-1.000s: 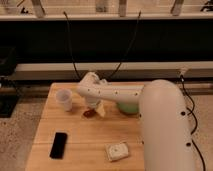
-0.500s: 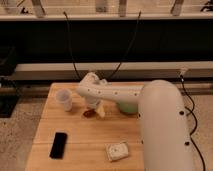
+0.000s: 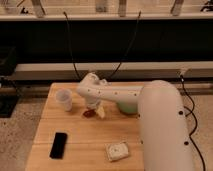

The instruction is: Place the pepper on the white sponge

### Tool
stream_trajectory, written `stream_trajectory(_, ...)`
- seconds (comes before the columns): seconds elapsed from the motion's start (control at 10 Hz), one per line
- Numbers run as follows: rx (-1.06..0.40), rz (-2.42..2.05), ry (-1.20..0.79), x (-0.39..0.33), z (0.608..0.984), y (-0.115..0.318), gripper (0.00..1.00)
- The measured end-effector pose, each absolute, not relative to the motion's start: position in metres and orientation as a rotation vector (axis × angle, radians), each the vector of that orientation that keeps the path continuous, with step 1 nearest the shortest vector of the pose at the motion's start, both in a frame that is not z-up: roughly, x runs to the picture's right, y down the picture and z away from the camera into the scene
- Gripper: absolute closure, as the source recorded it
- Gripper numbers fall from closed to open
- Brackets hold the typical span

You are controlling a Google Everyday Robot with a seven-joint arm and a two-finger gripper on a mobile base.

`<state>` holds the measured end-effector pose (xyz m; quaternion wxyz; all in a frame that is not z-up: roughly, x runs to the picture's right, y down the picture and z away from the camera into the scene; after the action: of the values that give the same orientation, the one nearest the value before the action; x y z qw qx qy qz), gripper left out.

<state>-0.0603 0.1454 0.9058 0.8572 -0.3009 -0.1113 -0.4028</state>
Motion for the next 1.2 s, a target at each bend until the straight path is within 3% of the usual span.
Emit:
stream_trajectory(0.5,-0.641,-0.846,-0.240,-0.0604,0.9071,0.1499,0.20)
stream_trajectory(0.8,-0.646,-0.845,-0.244,-0.0600,0.9077,0.1524,0.27)
stream_trajectory(1.2,-0.648,-0.844,-0.248,-0.0603,0.9069,0.1541,0.61)
